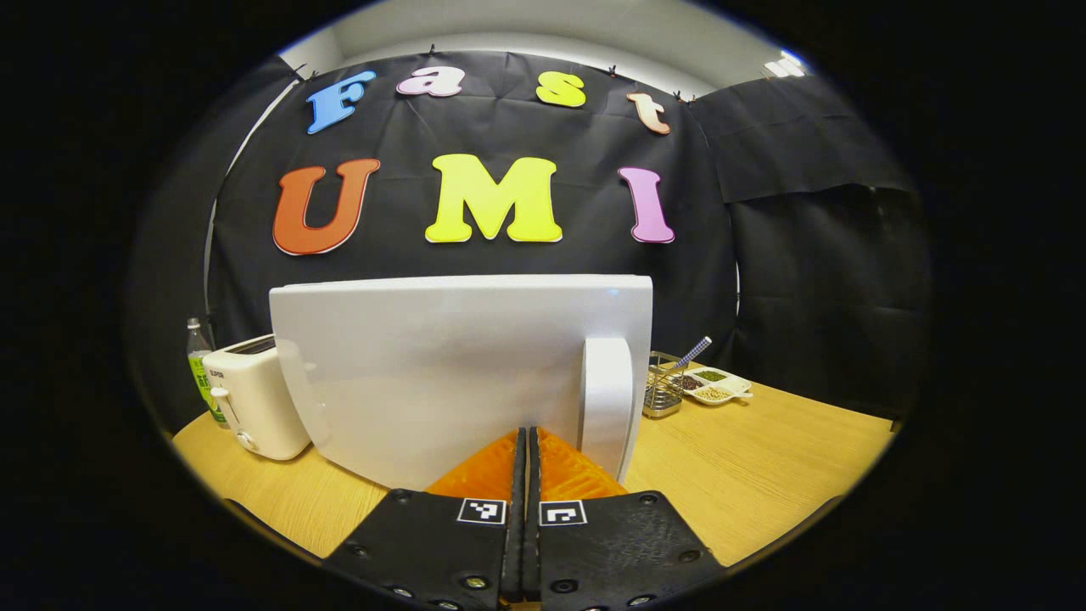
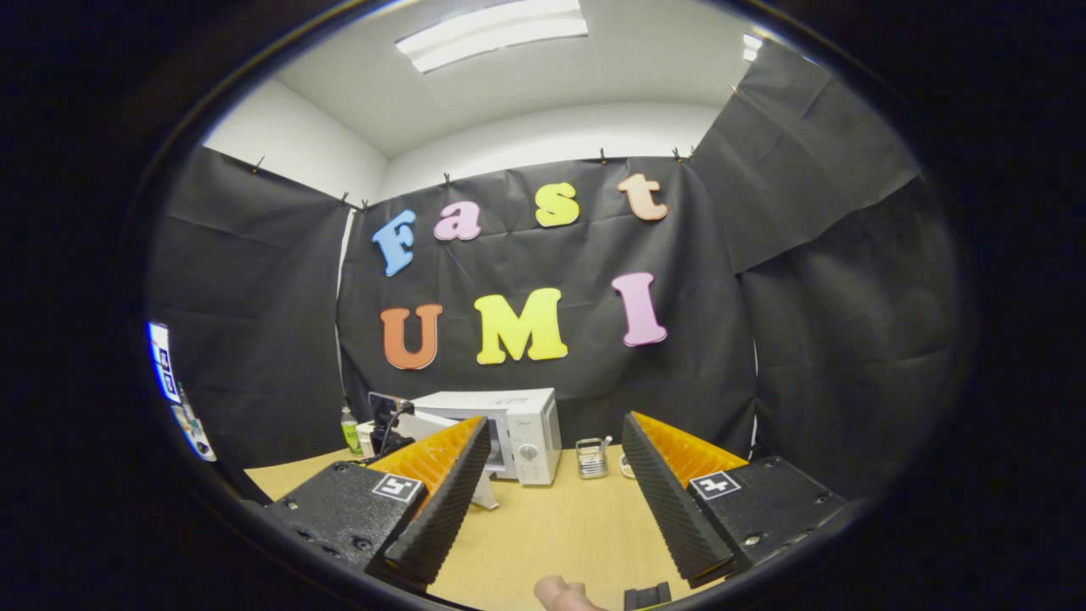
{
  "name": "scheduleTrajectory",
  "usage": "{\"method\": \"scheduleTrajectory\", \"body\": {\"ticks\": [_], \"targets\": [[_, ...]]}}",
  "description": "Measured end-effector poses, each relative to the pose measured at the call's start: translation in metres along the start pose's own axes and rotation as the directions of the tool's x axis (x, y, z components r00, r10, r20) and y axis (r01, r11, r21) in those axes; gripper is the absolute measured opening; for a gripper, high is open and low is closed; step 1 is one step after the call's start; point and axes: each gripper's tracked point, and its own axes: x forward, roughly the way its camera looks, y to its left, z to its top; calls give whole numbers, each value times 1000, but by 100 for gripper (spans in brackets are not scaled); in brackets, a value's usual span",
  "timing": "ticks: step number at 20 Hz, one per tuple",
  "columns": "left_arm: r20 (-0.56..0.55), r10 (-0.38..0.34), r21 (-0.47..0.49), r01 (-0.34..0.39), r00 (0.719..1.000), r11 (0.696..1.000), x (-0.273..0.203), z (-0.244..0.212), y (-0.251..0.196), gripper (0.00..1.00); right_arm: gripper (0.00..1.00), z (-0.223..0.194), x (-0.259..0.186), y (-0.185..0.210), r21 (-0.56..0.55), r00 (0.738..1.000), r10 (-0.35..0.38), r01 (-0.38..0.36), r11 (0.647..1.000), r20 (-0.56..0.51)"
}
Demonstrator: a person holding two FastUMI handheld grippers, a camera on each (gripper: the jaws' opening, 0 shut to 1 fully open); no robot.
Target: Open the microwave oven with the left hand, put the food in, and close the microwave oven.
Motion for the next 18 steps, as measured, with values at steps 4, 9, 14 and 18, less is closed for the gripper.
{"method": "scheduleTrajectory", "body": {"ticks": [4,9,14,18], "targets": [[-22,3,17,-2,1000,1000,27,-4,-4,0,99,-11,8,-12,16,1000,-8,8,1000,-17],[-17,-6,24,6,1000,1000,64,5,-10,1,99,-23,21,-22,34,999,-15,17,999,-42],[-59,48,-18,-49,997,999,102,8,3,1,100,-35,27,-19,45,997,-2,5,999,-73],[-100,35,-164,-51,994,985,102,7,1,2,100,-43,30,-20,52,995,-12,17,999,-97]]}}
